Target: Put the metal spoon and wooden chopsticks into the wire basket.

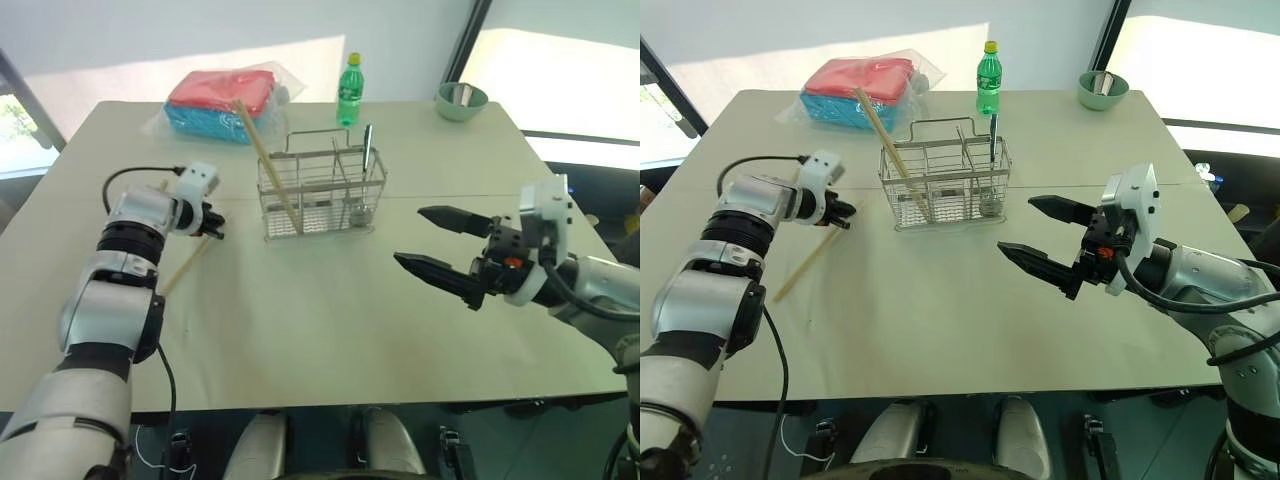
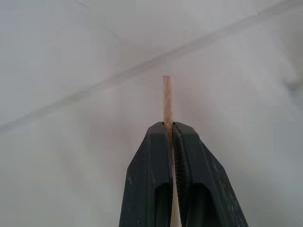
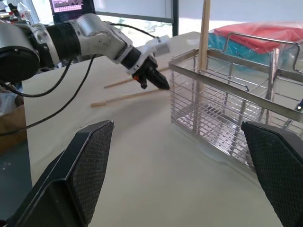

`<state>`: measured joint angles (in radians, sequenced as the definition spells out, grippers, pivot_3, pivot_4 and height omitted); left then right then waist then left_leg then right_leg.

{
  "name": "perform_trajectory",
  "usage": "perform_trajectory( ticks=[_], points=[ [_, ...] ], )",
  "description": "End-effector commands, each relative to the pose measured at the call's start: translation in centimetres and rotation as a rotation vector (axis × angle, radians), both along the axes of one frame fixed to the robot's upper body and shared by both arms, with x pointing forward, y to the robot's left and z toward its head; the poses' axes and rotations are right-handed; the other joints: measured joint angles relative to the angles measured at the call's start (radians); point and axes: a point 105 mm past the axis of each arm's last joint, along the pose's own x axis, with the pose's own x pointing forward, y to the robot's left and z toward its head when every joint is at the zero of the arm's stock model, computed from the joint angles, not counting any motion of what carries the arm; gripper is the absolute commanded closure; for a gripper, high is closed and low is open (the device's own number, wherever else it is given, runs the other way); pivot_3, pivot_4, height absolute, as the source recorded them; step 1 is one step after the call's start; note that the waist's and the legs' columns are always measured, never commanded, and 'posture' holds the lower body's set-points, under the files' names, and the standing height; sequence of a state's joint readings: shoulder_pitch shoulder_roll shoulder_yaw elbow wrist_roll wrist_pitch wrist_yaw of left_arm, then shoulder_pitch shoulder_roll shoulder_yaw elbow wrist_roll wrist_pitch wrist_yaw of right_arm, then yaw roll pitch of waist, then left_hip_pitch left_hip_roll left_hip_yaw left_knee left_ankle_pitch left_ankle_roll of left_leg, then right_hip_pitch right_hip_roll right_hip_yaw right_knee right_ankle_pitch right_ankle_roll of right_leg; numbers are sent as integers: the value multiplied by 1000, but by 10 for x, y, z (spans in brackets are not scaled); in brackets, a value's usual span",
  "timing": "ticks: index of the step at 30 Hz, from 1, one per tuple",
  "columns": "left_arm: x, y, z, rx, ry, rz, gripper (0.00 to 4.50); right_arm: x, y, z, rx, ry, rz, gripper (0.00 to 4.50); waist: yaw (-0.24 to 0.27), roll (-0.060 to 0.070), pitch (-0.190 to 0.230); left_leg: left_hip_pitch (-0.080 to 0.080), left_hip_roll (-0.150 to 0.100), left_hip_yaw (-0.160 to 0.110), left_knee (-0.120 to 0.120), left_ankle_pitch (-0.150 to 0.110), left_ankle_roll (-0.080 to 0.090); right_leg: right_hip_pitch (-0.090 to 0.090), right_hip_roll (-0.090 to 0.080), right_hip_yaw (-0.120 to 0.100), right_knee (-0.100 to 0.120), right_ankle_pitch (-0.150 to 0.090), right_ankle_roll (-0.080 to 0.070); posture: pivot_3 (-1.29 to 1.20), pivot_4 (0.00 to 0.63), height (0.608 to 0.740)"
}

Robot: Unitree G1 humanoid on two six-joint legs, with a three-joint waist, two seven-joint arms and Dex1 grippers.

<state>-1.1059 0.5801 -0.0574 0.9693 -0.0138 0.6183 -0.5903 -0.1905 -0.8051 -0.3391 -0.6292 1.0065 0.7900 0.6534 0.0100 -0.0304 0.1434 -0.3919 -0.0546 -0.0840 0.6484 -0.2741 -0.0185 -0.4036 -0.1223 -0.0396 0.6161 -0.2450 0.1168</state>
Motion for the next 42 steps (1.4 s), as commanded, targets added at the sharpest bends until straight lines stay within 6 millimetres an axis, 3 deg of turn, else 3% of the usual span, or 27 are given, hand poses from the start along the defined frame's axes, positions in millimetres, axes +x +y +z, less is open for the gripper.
perform_trajectory(
  ticks=[1, 4, 9, 11, 15, 21, 33, 37, 42],
  points=[
    [9, 25, 75, -37, -319, 114, 4460, -2, 0, 11, 5, -37, 19, 0, 2, 0, 0, 0, 0, 0, 0, 0, 0, 0, 0, 0, 0, 0, 0, 0, 150, 667],
    [3, 32, 132, -213, -586, 148, 4460, -1, 0, 12, 11, -27, 18, 0, 6, 0, 0, 0, 0, 0, 0, 0, 0, 0, 0, 0, 0, 0, 0, 0, 150, 667],
    [-24, 26, 205, -556, -905, 118, 4460, -1, 1, 9, 17, -5, 19, 0, 9, -2, 0, -1, -2, 0, 1, 0, -1, 2, -4, -1, -2, 1, 2, 0, 150, 667],
    [-34, 8, 224, -660, -959, 42, 4460, -2, 2, 8, 17, 1, 22, 0, 9, -2, 0, -1, -2, 0, 2, 0, -1, 3, -4, -1, -2, 1, 2, 0, 150, 667],
    [-48, -45, 249, -802, -981, -161, 4460, -3, 1, 5, 12, 6, 15, 0, 9, -2, 0, 1, -2, -1, 4, 0, -1, 6, -3, -2, -2, 1, 2, 0, 150, 667],
    [-47, -97, 236, -748, -928, -331, 4460, -4, -1, 6, 23, -4, -15, 0, 2, -1, 0, 2, -2, -1, 3, 0, -1, 6, 0, -2, -1, 2, 3, 0, 150, 667],
    [-24, -127, 173, -681, -848, -369, 4460, -7, -5, 9, 79, -12, -85, 0, 5, -1, 0, 1, -2, -1, 4, 0, -1, 6, 0, -2, -2, 2, 2, 0, 150, 667],
    [-25, -133, 160, -746, -802, -389, 3094, -6, -6, 10, 86, -11, -97, 0, 5, -1, 0, 1, -2, -1, 4, 0, 0, 6, 0, -2, -2, 1, 2, 0, 150, 667],
    [-32, -125, 160, -765, -799, -370, 412, -4, -9, 9, 71, -9, -102, 0, 3, -1, 0, 1, -2, -1, 4, 0, 0, 6, 0, -2, -2, 1, 2, 0, 150, 667]
  ],
)
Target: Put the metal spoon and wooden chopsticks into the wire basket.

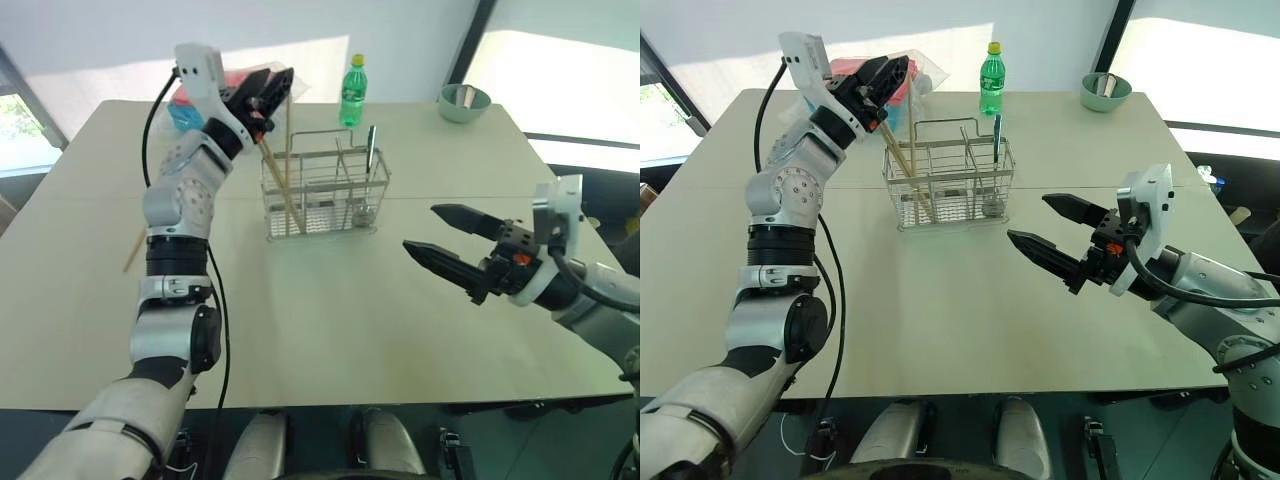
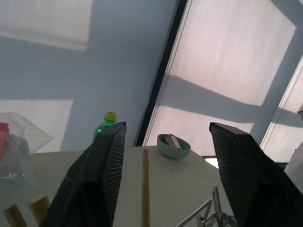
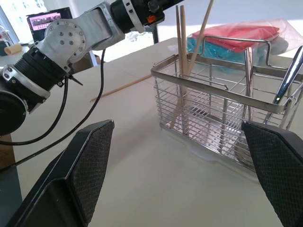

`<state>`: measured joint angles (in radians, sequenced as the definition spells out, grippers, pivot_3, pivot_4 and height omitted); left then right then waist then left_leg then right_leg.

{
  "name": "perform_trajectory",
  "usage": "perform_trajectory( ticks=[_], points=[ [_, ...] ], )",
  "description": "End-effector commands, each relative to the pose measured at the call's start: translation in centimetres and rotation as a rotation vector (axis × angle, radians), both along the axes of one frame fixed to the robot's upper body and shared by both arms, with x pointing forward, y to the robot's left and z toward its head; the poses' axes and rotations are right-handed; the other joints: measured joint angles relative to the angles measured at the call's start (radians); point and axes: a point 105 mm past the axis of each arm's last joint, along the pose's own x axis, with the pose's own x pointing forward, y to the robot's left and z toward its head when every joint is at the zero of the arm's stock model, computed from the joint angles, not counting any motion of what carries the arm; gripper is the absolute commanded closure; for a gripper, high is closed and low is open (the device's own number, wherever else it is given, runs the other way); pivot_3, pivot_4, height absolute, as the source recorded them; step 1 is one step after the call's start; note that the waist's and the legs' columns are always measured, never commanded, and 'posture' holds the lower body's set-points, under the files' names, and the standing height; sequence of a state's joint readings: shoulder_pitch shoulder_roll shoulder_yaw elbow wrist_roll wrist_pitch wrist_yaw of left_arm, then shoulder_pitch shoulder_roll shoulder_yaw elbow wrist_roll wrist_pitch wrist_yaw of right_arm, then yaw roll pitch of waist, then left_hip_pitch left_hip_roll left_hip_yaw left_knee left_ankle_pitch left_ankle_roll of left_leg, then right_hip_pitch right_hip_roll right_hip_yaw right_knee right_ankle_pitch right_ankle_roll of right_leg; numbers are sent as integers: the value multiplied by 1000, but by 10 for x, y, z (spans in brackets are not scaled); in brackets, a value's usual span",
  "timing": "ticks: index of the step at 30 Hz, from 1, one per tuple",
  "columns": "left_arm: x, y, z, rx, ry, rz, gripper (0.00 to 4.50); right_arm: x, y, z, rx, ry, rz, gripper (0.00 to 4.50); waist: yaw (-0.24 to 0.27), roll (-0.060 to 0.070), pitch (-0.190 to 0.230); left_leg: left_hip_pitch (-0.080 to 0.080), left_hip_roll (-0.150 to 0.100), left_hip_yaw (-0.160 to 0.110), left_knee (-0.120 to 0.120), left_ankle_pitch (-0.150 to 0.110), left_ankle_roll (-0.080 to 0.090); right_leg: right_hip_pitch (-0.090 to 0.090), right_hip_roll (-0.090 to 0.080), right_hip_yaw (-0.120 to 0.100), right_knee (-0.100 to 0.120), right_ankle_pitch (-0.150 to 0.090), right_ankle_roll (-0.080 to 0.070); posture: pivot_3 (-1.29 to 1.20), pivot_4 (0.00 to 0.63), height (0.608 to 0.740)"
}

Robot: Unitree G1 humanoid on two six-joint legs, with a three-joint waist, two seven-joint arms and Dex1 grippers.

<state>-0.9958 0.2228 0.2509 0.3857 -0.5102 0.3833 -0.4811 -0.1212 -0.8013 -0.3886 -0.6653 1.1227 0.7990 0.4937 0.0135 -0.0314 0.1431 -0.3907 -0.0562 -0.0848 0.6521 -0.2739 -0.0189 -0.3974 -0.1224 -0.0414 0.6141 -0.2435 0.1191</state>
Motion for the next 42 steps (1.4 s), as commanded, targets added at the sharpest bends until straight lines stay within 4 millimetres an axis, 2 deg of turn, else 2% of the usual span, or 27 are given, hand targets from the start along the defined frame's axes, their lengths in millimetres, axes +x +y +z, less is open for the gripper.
perform_trajectory(
  ticks=[1, 4, 5, 8, 10, 13, 16, 20, 23, 25, 29, 32, 34, 42],
  points=[
    [-14, 9, 24, 1, -78, 14, 24, -1, -2, 10, -5, -52, 1, 0, 0, 0, 0, 0, 0, 0, 0, 0, 0, 0, 0, 0, 0, 0, 0, 0, 150, 667],
    [-23, 26, 38, 49, -111, 70, 24, 2, -2, 9, -6, -50, 3, 0, -2, 0, 0, 0, 0, 0, 0, 0, 0, 0, 0, 0, 0, 0, 0, 0, 150, 667],
    [-24, 38, 47, 54, -122, 105, 24, 3, -2, 9, -7, -50, 6, 0, -1, 0, 0, 0, 0, 0, 0, 0, 0, 0, 1, 0, 0, 0, 0, 0, 150, 667],
    [-21, 86, 64, 88, -107, 275, 24, 4, 0, 8, -3, -47, 18, 0, -3, 1, 0, 1, 1, 0, 0, 0, 0, 0, 1, 0, 0, 0, 0, 0, 150, 667],
    [-15, 117, 62, 155, -49, 373, 24, 6, 1, 7, 1, -44, 27, 0, -3, 1, 0, 1, 1, 0, -1, 0, 0, -1, 2, 0, 1, 0, 0, 0, 150, 667],
    [-4, 163, 31, 321, 133, 491, 24, 8, 4, 5, -1, -40, 45, 0, -2, 2, 0, 2, 1, 0, -2, 0, 0, 0, 3, 0, 0, 0, 0, 0, 150, 667],
    [-1, 196, 7, 412, 248, 564, 24, 10, 4, 4, -2, -36, 56, 0, 4, 2, 0, 3, 0, 0, -2, 0, 0, 1, 2, 0, 1, 0, 0, 0, 150, 667],
    [-3, 232, -37, 460, 469, 649, 24, 12, 3, 5, -8, -35, 66, 0, 3, 0, 0, 1, 0, -1, -1, 0, 0, 1, 2, 0, 0, 0, 0, 0, 150, 667],
    [-4, 239, -64, 479, 566, 647, 24, 14, 3, 8, -7, -36, 68, 0, -1, -1, 0, 1, 0, -1, -2, 0, 0, -1, 2, 0, 0, 0, 0, 0, 150, 667],
    [-4, 239, -76, 488, 606, 641, 24, 13, 3, 8, -8, -35, 69, 0, -1, -1, 0, 0, 0, -1, -2, 0, 0, -2, 2, 0, 1, 0, 0, 0, 150, 667],
    [-6, 234, -113, 557, 724, 607, 24, 7, 1, 5, -21, -12, 72, 0, 2, -2, 0, 0, 0, -1, -3, 0, 0, -2, 1, 0, 1, 0, 0, 0, 150, 667],
    [-7, 233, -126, 596, 774, 604, 24, 6, -1, 5, -23, -3, 67, 0, 0, -3, 0, -1, 0, 0, -2, 0, 0, -2, 1, 0, 1, 0, 0, 0, 150, 667],
    [-10, 227, -144, 656, 823, 565, 24, 5, -1, 6, -25, -1, 66, 0, 0, -3, 0, -1, 0, 0, -2, 0, 0, -3, 1, 0, 1, 0, 0, 0, 150, 667],
    [-16, 224, -173, 676, 944, 569, 24, 1, -4, 4, -18, 9, 40, 0, 0, -3, 0, -1, 1, 0, -2, 0, 0, -4, 1, 0, 1, 0, 0, 0, 150, 667]
  ],
)
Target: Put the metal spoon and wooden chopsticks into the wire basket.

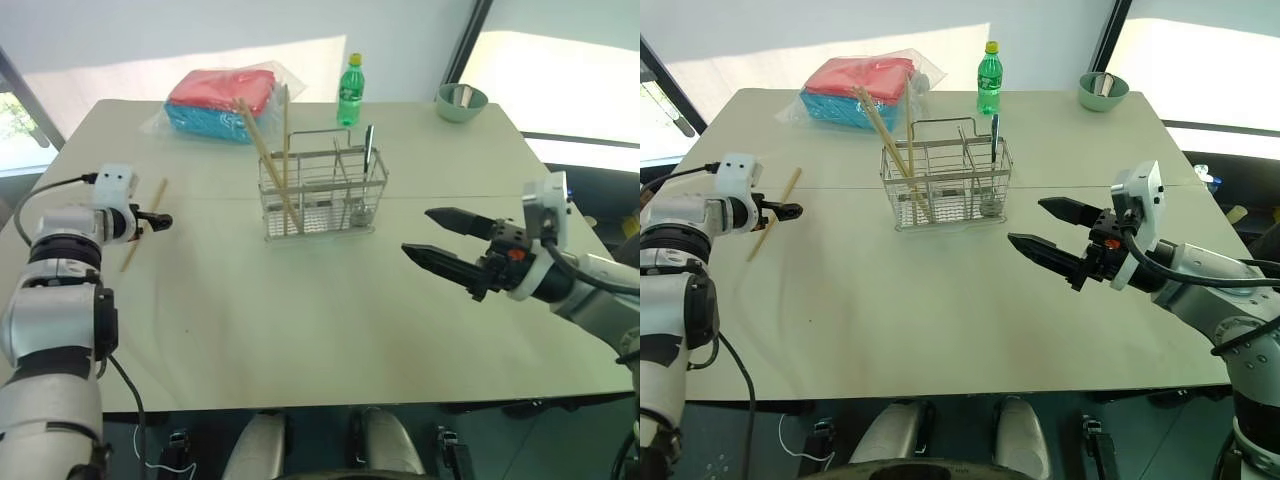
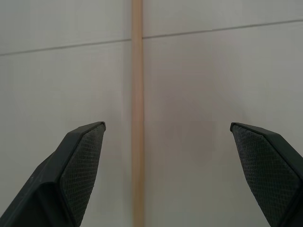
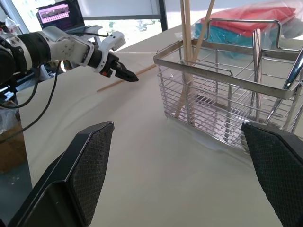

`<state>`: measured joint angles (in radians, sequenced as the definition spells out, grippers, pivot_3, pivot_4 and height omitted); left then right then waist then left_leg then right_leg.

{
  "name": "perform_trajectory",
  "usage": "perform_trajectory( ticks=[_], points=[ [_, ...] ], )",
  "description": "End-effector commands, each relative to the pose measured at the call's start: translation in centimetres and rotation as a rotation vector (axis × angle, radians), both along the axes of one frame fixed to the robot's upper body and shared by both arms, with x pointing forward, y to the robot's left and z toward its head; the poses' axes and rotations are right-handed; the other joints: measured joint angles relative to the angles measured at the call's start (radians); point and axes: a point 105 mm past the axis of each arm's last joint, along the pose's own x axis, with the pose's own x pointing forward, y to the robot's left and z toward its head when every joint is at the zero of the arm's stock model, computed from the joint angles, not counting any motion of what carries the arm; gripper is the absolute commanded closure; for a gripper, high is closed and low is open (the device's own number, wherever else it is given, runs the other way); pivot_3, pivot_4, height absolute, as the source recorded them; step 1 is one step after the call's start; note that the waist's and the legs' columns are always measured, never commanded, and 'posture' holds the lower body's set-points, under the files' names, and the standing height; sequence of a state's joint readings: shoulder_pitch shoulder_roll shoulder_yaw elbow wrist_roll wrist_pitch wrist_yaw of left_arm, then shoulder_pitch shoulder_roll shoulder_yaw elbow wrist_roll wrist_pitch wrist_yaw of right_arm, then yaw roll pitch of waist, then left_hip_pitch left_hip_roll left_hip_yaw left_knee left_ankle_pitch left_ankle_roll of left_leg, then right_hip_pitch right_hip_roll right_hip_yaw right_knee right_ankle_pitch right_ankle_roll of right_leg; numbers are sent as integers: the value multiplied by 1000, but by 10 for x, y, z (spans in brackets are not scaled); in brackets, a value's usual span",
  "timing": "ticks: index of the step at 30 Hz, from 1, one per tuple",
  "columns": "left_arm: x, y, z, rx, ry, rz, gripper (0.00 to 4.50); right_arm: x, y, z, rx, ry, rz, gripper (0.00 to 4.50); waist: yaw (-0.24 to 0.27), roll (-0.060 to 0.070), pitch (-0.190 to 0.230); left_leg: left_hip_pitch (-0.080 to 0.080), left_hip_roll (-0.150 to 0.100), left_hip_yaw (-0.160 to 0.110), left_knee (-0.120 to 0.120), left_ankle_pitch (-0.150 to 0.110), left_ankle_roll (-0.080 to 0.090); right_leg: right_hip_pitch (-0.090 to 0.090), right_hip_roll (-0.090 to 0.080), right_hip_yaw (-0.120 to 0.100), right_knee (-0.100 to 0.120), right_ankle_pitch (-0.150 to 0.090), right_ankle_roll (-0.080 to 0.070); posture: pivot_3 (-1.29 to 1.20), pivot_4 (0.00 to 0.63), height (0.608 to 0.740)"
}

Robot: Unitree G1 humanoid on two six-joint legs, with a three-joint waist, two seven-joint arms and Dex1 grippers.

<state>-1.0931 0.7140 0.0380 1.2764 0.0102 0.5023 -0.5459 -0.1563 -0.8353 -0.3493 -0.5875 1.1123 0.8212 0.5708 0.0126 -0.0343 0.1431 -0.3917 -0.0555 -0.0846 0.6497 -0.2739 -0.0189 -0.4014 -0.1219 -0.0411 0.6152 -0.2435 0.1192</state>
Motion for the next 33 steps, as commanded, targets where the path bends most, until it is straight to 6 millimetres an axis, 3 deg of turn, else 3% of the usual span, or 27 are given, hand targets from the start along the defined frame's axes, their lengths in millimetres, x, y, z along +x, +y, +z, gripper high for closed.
perform_trajectory(
  ticks=[1, 8, 10, 17, 21, 25, 29, 33],
  points=[
    [-3, 6, -2, 23, 27, 27, 24, -5, -3, 11, 3, -51, -18, 0, 1, 0, 0, 0, 0, 0, 0, 0, 0, 0, 0, 0, 0, 0, 0, 0, 150, 667],
    [-8, 3, -15, -49, 54, 77, 24, -3, -8, 12, 12, -53, -49, 0, 0, 0, -1, 1, 0, 0, 0, 0, 0, 0, -1, 0, 1, 0, 0, 0, 150, 667],
    [-9, 2, -20, -65, 64, 84, 852, -2, -9, 13, 13, -56, -54, 0, 1, 1, -1, 1, 0, 0, 0, 0, 0, 0, -1, 0, 1, 0, 0, 0, 150, 667],
    [-9, 1, -22, -64, 63, 88, 4465, -2, -10, 14, 1, -61, -58, 0, 0, 3, -3, 1, 0, 1, 0, 0, 0, 1, -1, 0, 1, 0, 0, 0, 150, 667],
    [-7, -2, -21, -68, 59, 78, 4465, -1, -11, 13, -1, -61, -58, 0, 1, 3, -3, 1, 0, 1, 0, 0, 0, 1, -1, 0, 1, 0, 0, 0, 150, 667],
    [1, -6, -8, -67, 0, 63, 4465, 0, -10, 12, 2, -62, -58, 0, 1, 3, -3, 1, 0, 1, 0, 0, 0, 1, -1, 0, 1, 0, 0, 0, 150, 667],
    [26, -10, 55, -95, -261, 84, 4465, 2, -8, 13, 3, -68, -54, 0, 2, 1, -2, 1, 0, 0, 1, 0, 0, 0, -1, 0, 1, 0, 0, 0, 150, 667],
    [39, -20, 115, -190, -491, 104, 4465, 4, -8, 14, 4, -75, -53, 0, 3, -3, -1, -1, 0, 0, 2, 0, 0, 0, -1, 0, 1, 0, 0, 0, 150, 667]
  ],
)
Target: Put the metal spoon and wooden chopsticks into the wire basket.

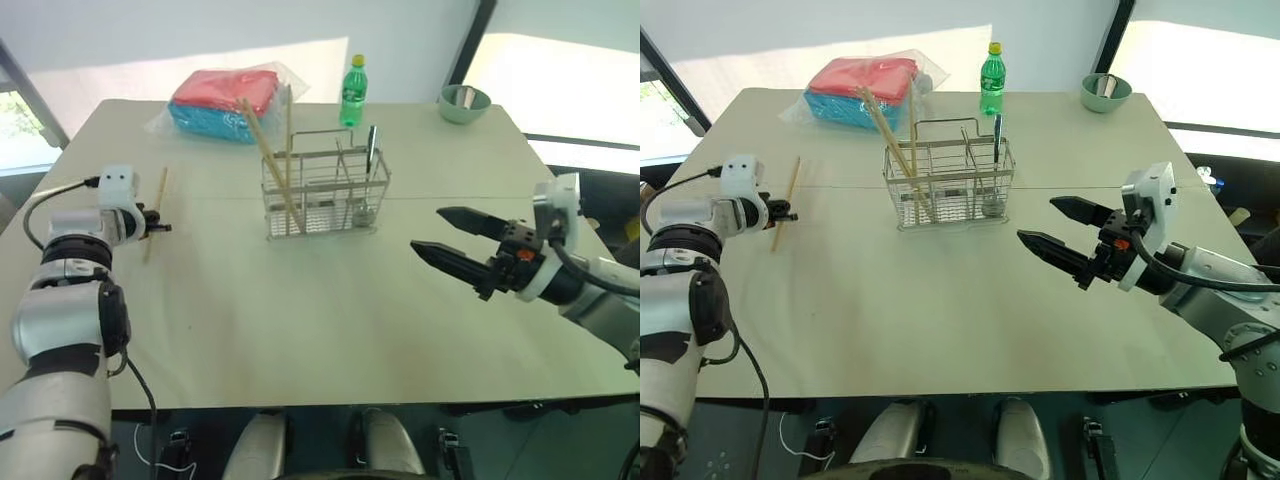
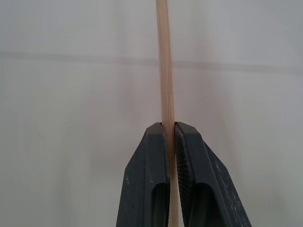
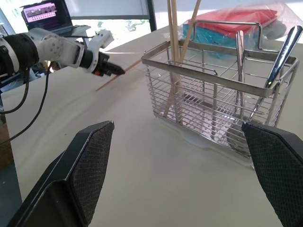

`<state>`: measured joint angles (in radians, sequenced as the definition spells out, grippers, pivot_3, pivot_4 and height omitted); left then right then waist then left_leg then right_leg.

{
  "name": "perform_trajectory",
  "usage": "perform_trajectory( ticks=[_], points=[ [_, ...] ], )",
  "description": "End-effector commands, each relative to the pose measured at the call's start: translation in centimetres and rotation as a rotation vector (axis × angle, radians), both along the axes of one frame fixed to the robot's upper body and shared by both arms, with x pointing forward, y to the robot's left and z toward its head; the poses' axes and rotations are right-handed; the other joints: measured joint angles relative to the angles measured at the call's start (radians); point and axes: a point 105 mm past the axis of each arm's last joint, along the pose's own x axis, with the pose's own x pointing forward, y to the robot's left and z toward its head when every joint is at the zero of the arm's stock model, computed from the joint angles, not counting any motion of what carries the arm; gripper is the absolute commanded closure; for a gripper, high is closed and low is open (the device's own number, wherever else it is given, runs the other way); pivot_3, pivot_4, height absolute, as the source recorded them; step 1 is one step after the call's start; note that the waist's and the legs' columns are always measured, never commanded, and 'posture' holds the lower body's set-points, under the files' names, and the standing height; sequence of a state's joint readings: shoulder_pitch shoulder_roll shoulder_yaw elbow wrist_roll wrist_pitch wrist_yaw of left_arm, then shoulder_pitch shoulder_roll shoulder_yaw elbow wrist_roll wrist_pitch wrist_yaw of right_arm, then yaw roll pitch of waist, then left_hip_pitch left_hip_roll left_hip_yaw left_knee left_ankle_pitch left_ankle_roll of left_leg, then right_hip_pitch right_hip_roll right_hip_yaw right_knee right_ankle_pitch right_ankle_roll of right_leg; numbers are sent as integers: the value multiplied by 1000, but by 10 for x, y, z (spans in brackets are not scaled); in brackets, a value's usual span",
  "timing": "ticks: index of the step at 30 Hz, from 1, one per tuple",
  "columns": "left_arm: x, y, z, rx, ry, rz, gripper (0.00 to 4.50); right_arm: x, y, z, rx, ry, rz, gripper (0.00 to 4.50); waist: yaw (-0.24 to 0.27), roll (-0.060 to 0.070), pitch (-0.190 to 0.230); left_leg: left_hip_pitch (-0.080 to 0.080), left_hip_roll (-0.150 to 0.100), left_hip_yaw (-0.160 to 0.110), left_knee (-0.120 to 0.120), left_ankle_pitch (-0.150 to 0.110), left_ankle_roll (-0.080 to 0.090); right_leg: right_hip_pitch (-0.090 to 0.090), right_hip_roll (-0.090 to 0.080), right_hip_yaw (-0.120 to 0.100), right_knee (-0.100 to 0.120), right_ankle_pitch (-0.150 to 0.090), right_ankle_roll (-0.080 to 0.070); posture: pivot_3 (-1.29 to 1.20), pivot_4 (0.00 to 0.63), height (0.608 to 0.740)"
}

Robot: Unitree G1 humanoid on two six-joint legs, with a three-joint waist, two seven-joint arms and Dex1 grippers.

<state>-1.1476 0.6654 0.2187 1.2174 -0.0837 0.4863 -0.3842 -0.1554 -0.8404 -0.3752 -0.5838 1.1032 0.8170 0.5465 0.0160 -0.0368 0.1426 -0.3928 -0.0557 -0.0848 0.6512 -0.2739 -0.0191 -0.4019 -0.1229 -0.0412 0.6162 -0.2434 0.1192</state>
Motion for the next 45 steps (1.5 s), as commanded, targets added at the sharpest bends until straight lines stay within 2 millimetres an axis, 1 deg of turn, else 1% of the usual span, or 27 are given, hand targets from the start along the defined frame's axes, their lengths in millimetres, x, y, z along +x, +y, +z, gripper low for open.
perform_trajectory(
  ticks=[1, 2, 4, 5, 6, 8, 9, 10, 12, 13, 15, 16, 18, 19, 22, 23, 28, 31, 36, 38, 39, 41, 42, 43, 44, 45],
  points=[
    [15, -7, 89, -41, -315, 13, 4465, 1, 0, 10, 9, -54, -1, 0, -1, 0, 0, 0, 0, 0, 0, 0, 0, 0, 0, 0, 0, 0, 0, 0, 150, 667],
    [16, -9, 104, -30, -379, 17, 4465, 1, 0, 10, 10, -53, 0, 0, -2, 0, 0, 0, 0, 1, 0, 0, 0, 0, -1, 0, -1, 0, 0, 0, 150, 667],
    [16, -22, 140, -21, -543, -17, 4465, 1, 1, 9, 10, -53, 2, 0, -2, 1, -1, 0, -1, 1, -1, 0, 0, 0, -2, 0, -1, 0, 0, 0, 150, 667],
    [12, -32, 164, -20, -670, -41, 4465, 2, 1, 8, 10, -52, 2, 0, -2, 1, 0, 0, -1, 2, -1, 0, 0, 0, -2, 0, -1, 0, 0, 0, 150, 667],
    [8, -42, 184, -40, -774, -62, 4465, 2, 2, 8, 10, -51, 3, 0, -1, 1, 0, 0, -1, 2, -1, 0, 0, 0, -2, 0, -1, 0, 0, 0, 150, 667],
    [-2, -64, 216, -139, -937, -117, 4465, 2, 3, 8, 11, -50, 5, 0, 1, 1, 0, 0, -1, 1, 0, 0, -1, 0, -3, 0, -1, 0, 0, 0, 150, 667],
    [-8, -75, 228, -182, -1000, -149, 4465, 2, 3, 8, 12, -51, 6, 0, 1, 1, 0, 0, -1, 1, 0, 0, -1, 1, -3, 0, -1, 0, 0, 0, 150, 667],
    [-12, -91, 238, -218, -1050, -196, 4465, 2, 3, 8, 13, -51, 6, 0, 0, 1, 0, 0, -1, 1, 0, 0, -1, 1, -4, 0, -1, 0, 0, 0, 150, 667],
    [-17, -118, 245, -275, -1093, -272, 4465, 3, 4, 7, 15, -52, 3, 0, -1, 1, 0, 0, -1, 1, 1, 0, -1, 2, -3, 0, -1, 0, 0, 0, 150, 667],
    [-17, -135, 244, -303, -1091, -323, 4465, 2, 5, 7, 13, -52, -1, 0, -1, 1, -1, 1, -1, 1, 1, 0, -1, 3, -3, 0, -1, 0, 0, 0, 150, 667],
    [-17, -160, 236, -346, -1070, -389, 4465, 1, 5, 6, 16, -53, -8, 0, -1, 2, -1, 2, -1, 1, 1, 0, 0, 4, -3, 0, -1, 0, 0, 0, 150, 667],
    [-16, -168, 231, -372, -1055, -405, 4465, 0, 5, 6, 20, -54, -11, 0, -1, 2, -1, 2, -1, 1, 1, 0, 0, 4, -1, 0, -1, 0, 0, 0, 150, 667],
    [-11, -185, 213, -446, -998, -414, 4465, -2, 3, 5, 27, -55, -28, 0, -1, 3, -1, 2, -1, 1, 1, 0, 0, 4, -1, 0, -1, 0, 0, 0, 150, 667],
    [-10, -192, 204, -448, -980, -422, 4465, -3, 2, 4, 27, -56, -42, 0, -1, 3, -2, 3, -1, 1, 1, 0, 0, 5, -1, 0, -1, 0, 0, 0, 150, 667],
    [-11, -201, 190, -437, -954, -434, 4465, -6, -2, 3, 39, -60, -76, 0, -5, 4, -1, 3, -1, 1, 1, 0, 0, 4, 0, 0, -1, 0, 0, 0, 150, 667],
    [-11, -206, 179, -411, -933, -454, 4465, -9, -3, 3, 42, -61, -86, 0, -6, 4, -1, 2, 0, 1, 1, 0, 0, 4, 1, 0, -1, 0, 0, 0, 150, 667],
    [-14, -221, 143, -361, -860, -515, 4465, -12, -6, 1, 45, -58, -116, 0, -1, 4, -1, 3, 0, 1, 1, 0, 0, 5, 1, 0, -1, 0, 0, 0, 150, 667],
    [-17, -227, 133, -355, -831, -538, 4465, -11, -7, 2, 47, -59, -121, 0, 1, 4, -1, 2, 0, 1, 3, 0, 0, 5, 1, 0, -1, 0, 0, 0, 150, 667],
    [-23, -228, 121, -312, -817, -551, 4465, -9, -8, 1, 52, -56, -129, 0, -1, 5, -1, 2, 0, 0, 3, 0, 0, 5, 1, 0, -2, 0, 0, 0, 150, 667],
    [-23, -226, 116, -307, -806, -541, 3692, -8, -7, 1, 55, -56, -129, 0, -1, 5, -1, 2, 0, 0, 2, 0, 1, 5, 1, 0, -2, 0, 0, 0, 150, 667],
    [-23, -225, 114, -308, -802, -539, 3390, -7, -7, 2, 56, -56, -128, 0, -1, 5, -1, 2, 0, 0, 2, 0, 1, 5, 1, 0, -2, 0, 0, 0, 150, 667],
    [-23, -224, 114, -309, -800, -538, 2398, -5, -7, 2, 58, -54, -128, 0, -1, 5, -1, 2, 0, 0, 2, 0, 1, 5, 1, 0, -1, 0, 0, 0, 150, 667],
    [-24, -223, 114, -311, -802, -537, 1775, -5, -7, 1, 57, -52, -127, 0, -1, 5, -1, 2, 0, 0, 2, 0, 1, 5, 1, 0, -1, 0, 0, 0, 150, 667],
    [-24, -222, 115, -313, -803, -532, 1398, -4, -7, 1, 56, -50, -126, 0, -1, 5, -1, 2, 0, 0, 3, 0, 1, 5, 1, 0, -1, 0, 0, 0, 150, 667],
    [-24, -221, 115, -315, -804, -525, 857, -3, -7, 1, 56, -49, -126, 0, -1, 5, -1, 2, 0, 0, 3, 0, 1, 5, 1, 0, -2, 0, 0, 0, 150, 667],
    [-24, -219, 116, -319, -804, -518, 450, -2, -7, 1, 57, -47, -125, 0, -1, 5, -1, 2, 0, 0, 3, 0, 1, 5, 1, 0, -2, 0, 0, 0, 150, 667]
  ],
)
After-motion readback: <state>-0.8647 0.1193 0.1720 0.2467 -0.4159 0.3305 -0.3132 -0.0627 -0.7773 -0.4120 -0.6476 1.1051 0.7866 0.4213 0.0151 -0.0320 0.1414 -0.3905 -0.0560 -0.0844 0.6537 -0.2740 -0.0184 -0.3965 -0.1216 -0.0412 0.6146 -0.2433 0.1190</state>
